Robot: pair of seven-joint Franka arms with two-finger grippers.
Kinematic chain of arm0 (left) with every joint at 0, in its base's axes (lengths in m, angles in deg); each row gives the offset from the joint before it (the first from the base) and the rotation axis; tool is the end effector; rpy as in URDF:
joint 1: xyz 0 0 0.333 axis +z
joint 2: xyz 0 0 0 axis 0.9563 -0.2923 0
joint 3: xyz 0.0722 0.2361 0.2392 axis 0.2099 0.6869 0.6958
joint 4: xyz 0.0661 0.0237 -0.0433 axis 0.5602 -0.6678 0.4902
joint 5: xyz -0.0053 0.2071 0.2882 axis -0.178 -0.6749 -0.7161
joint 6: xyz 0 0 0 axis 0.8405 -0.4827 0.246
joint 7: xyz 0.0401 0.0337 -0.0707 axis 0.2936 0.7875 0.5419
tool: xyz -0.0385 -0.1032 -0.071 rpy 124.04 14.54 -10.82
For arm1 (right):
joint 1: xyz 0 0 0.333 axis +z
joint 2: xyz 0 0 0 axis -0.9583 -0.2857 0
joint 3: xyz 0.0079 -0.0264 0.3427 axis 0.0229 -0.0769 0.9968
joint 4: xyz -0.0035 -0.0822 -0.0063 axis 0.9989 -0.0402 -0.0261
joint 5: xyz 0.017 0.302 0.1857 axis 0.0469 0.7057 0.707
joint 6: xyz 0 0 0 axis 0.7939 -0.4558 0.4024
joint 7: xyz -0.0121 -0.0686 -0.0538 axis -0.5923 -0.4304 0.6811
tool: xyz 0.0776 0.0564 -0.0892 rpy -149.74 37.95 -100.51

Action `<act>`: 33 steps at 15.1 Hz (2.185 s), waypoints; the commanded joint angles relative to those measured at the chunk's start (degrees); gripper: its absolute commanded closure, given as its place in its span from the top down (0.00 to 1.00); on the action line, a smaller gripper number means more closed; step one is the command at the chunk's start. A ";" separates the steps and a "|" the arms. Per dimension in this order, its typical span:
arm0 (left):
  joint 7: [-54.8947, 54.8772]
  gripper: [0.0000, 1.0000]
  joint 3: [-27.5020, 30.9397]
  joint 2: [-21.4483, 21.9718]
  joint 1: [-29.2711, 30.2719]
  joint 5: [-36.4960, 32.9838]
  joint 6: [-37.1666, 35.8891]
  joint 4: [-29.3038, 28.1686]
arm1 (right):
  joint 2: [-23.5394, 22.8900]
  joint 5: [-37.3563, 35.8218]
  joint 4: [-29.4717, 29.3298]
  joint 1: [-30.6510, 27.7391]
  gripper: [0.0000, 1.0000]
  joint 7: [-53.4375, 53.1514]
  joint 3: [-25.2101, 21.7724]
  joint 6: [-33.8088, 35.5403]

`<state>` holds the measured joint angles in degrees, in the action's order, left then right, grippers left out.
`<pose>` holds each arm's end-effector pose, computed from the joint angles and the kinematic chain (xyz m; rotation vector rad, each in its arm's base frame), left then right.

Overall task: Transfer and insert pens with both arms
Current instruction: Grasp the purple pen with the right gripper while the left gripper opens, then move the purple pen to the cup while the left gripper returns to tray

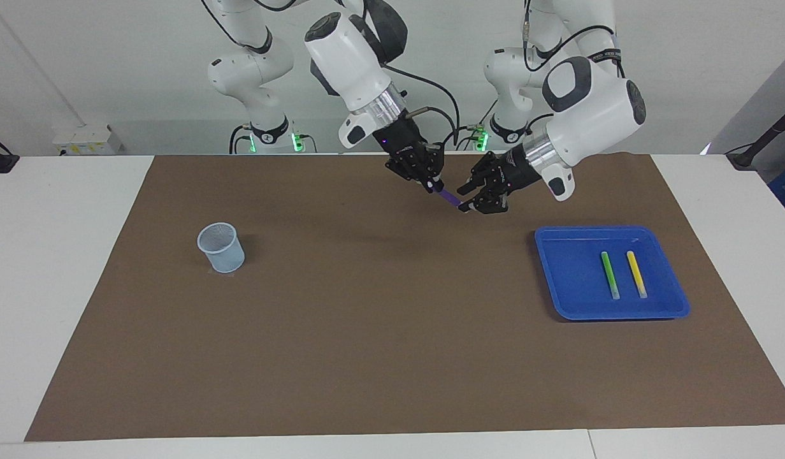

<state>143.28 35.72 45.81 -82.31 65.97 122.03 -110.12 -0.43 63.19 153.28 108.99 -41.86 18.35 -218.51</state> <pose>0.4928 -0.2146 0.5421 1.9299 1.7594 -0.7409 0.4900 0.3565 0.5626 -2.4841 0.4911 -0.1750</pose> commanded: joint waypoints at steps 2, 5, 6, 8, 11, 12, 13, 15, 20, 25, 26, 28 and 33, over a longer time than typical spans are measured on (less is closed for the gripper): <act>-0.04 1.00 0.82 2.91 -0.28 0.97 0.68 -3.16 | 0.98 -2.21 1.09 -3.68 0.00 11.72 -0.09 6.43; -7.31 1.00 1.17 3.34 0.60 0.45 0.95 -4.21 | 1.34 -10.55 0.83 -6.49 0.00 18.93 0.00 11.97; -11.52 1.00 1.17 3.87 1.82 0.10 0.95 -5.34 | 1.51 -12.32 0.92 -7.11 0.00 21.83 -0.09 14.08; -21.88 1.00 1.26 5.27 5.94 -0.25 0.25 -7.89 | 2.13 -16.44 0.74 -9.30 0.00 27.28 -0.09 18.82; -34.72 1.00 1.17 6.16 11.49 -6.64 -1.60 -9.57 | 4.58 -23.65 0.48 -13.08 0.00 36.06 -0.09 27.08; -38.50 1.00 1.17 6.16 12.63 -9.54 -1.77 -10.01 | 5.37 -25.59 0.48 -14.48 0.00 40.27 -0.09 29.80; -42.98 1.00 1.26 6.16 13.86 -11.40 -2.04 -10.10 | 5.99 -27.87 0.48 -16.06 0.00 43.79 -0.09 32.53; -52.30 1.00 1.26 6.16 16.23 -15.53 -2.83 -10.01 | 6.78 -31.04 1.44 -19.40 0.00 48.73 0.00 35.71; -80.16 1.00 1.26 5.63 20.46 -27.66 -0.82 -9.84 | 7.84 -37.91 4.16 -25.64 0.00 64.37 0.00 35.03; -93.73 1.00 1.26 3.35 23.01 -34.96 5.59 -9.93 | 11.44 -36.59 14.45 -30.32 0.00 66.59 0.00 25.26; -93.82 1.00 1.26 2.56 23.01 -35.06 7.17 -9.93 | 11.45 -36.59 14.54 -30.41 0.00 66.85 -0.09 25.17; -96.44 1.00 1.26 1.24 22.93 -35.41 9.38 -9.92 | 11.36 -36.59 15.33 -31.55 0.00 66.77 -0.09 24.91; -106.38 1.00 1.34 -0.26 22.92 -36.03 11.49 -9.84 | 11.71 -36.24 19.19 -32.86 0.00 66.50 -0.09 18.33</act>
<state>39.70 37.35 45.46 -59.74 31.57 131.75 -119.15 9.34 26.44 168.71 78.08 23.84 17.56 -196.82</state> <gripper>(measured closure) 0.000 0.811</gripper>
